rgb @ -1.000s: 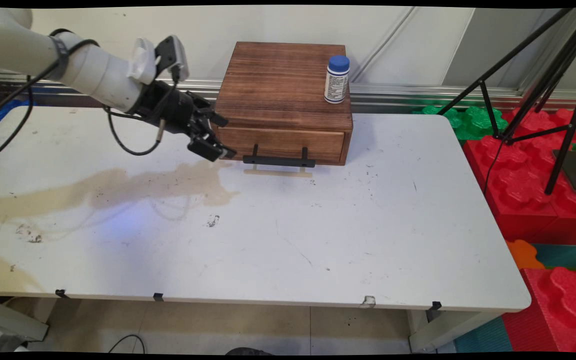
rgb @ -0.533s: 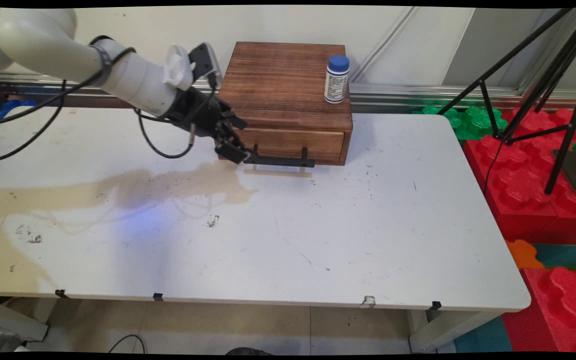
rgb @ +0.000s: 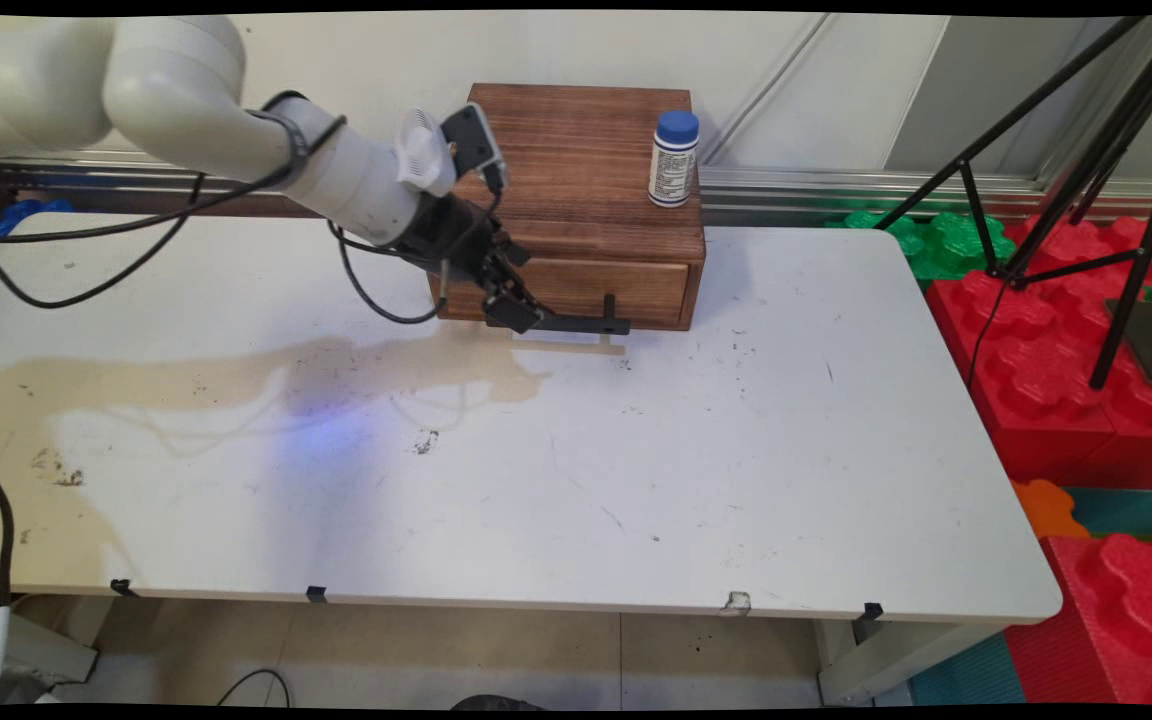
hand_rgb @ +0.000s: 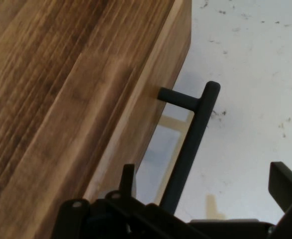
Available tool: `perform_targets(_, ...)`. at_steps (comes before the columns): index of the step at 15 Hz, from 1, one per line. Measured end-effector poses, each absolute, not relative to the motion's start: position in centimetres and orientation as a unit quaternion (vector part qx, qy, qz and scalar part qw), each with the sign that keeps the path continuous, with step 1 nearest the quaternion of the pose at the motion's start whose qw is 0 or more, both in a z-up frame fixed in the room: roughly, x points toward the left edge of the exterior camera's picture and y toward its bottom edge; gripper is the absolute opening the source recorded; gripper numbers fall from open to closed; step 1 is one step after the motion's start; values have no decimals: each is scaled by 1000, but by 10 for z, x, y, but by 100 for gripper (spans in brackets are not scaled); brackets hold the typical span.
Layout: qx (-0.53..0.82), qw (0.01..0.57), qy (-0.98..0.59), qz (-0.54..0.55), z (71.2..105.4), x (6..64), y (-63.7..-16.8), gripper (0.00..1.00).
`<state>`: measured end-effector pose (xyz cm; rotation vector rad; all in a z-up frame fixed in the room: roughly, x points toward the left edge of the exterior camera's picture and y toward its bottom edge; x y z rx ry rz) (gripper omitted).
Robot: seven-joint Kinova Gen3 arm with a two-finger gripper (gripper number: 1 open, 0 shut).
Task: Open the drawer
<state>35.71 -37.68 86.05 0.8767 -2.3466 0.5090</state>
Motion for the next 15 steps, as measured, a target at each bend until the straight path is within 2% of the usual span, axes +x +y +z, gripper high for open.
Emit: perform_targets(15, 349, 257, -884, 177, 819, 306, -403, 100)
